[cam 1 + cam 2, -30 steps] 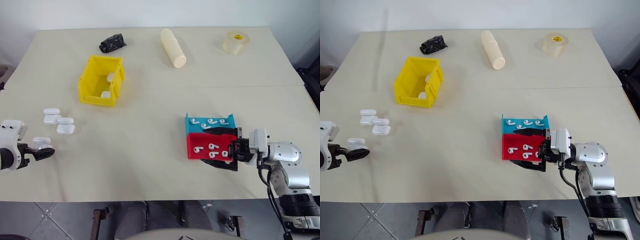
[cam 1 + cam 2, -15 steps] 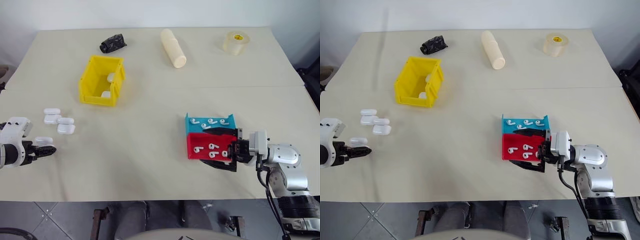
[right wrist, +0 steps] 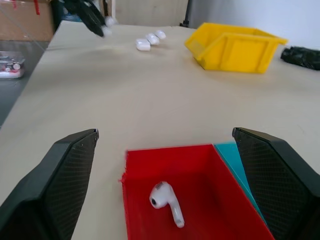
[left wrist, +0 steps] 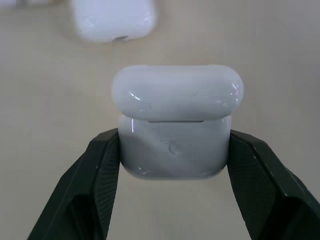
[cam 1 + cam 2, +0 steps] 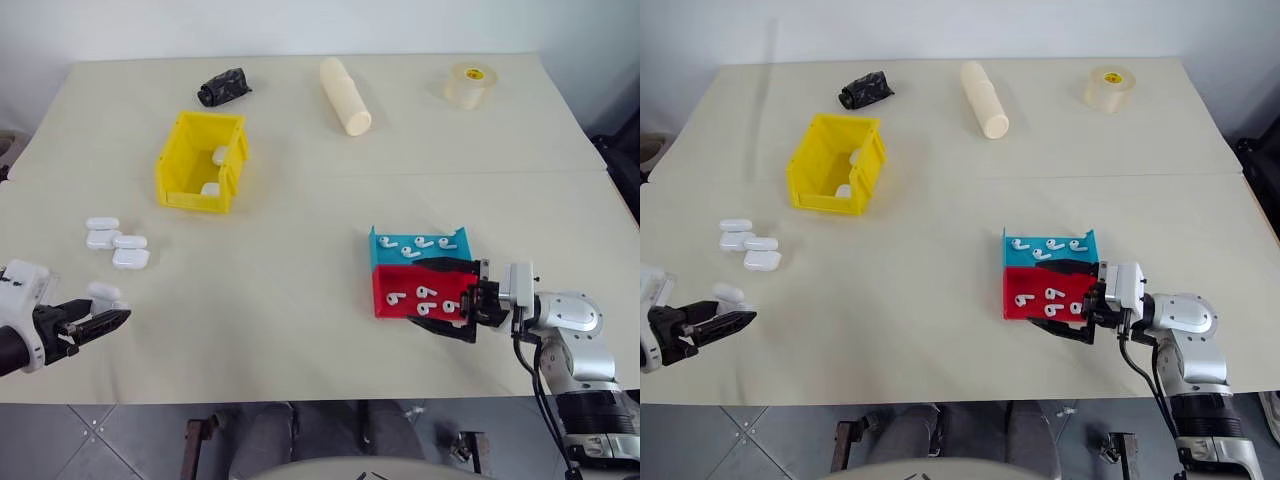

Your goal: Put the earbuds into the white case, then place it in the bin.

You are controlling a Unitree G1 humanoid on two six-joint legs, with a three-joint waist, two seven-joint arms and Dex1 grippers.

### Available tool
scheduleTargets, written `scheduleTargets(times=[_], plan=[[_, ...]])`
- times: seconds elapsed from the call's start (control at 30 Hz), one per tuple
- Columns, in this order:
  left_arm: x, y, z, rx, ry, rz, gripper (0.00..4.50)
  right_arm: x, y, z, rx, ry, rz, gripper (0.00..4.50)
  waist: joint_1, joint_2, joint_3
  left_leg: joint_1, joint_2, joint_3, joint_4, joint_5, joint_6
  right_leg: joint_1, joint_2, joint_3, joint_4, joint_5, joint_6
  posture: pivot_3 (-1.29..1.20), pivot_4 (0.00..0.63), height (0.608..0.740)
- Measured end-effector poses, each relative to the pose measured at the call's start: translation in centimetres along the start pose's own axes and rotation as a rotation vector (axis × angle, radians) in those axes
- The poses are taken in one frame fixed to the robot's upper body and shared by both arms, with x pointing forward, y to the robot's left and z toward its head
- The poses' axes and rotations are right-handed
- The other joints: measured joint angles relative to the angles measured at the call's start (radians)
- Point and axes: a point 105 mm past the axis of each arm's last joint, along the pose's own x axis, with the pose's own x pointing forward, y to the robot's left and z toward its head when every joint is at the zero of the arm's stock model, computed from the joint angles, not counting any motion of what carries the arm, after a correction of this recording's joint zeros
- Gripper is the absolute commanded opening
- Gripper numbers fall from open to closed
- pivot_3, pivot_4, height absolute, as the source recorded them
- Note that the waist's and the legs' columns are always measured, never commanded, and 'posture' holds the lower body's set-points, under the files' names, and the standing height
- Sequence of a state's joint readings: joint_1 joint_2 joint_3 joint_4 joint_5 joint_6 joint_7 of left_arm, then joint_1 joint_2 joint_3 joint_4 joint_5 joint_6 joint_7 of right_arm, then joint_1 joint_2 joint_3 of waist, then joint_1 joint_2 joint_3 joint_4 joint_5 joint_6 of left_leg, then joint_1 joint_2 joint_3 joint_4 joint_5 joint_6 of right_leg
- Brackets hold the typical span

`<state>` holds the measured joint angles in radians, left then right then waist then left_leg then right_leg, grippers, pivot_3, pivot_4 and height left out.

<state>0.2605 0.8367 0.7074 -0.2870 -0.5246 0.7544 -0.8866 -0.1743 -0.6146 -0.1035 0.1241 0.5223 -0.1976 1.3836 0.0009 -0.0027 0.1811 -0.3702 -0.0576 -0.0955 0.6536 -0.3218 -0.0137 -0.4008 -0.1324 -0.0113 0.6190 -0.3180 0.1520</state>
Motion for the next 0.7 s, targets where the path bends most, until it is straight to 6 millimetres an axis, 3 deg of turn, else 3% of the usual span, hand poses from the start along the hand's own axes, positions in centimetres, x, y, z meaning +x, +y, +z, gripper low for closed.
scheduleTargets(times=[0.2,0.47,0.7], plan=[[2.2,-5.9,4.9,0.237,-0.382,-0.250,2.79,-2.1,-0.6,-0.2,-0.005,0.071,-0.050,4.50,0.024,0.001,0.000,0.001,0.000,-0.003,0.006,-0.001,0.000,0.006,0.000,-0.003,-0.001,0.000,0.001,0.00,0.150,0.740],[6.9,-14.3,8.1,0.357,-0.617,-0.669,2.79,-5.9,0.1,-0.1,-0.017,0.175,-0.170,4.50,0.023,0.002,-0.001,0.001,-0.001,-0.002,0.009,-0.002,0.001,0.007,0.001,-0.003,0.000,0.001,0.001,0.00,0.150,0.740],[9.9,-18.7,7.9,0.403,-0.711,-0.935,2.79,-9.4,2.2,1.2,-0.040,0.266,-0.304,4.50,0.024,0.003,-0.002,0.001,-0.002,0.000,0.009,-0.003,0.002,0.007,0.002,-0.002,0.000,0.001,0.002,0.00,0.150,0.740]])
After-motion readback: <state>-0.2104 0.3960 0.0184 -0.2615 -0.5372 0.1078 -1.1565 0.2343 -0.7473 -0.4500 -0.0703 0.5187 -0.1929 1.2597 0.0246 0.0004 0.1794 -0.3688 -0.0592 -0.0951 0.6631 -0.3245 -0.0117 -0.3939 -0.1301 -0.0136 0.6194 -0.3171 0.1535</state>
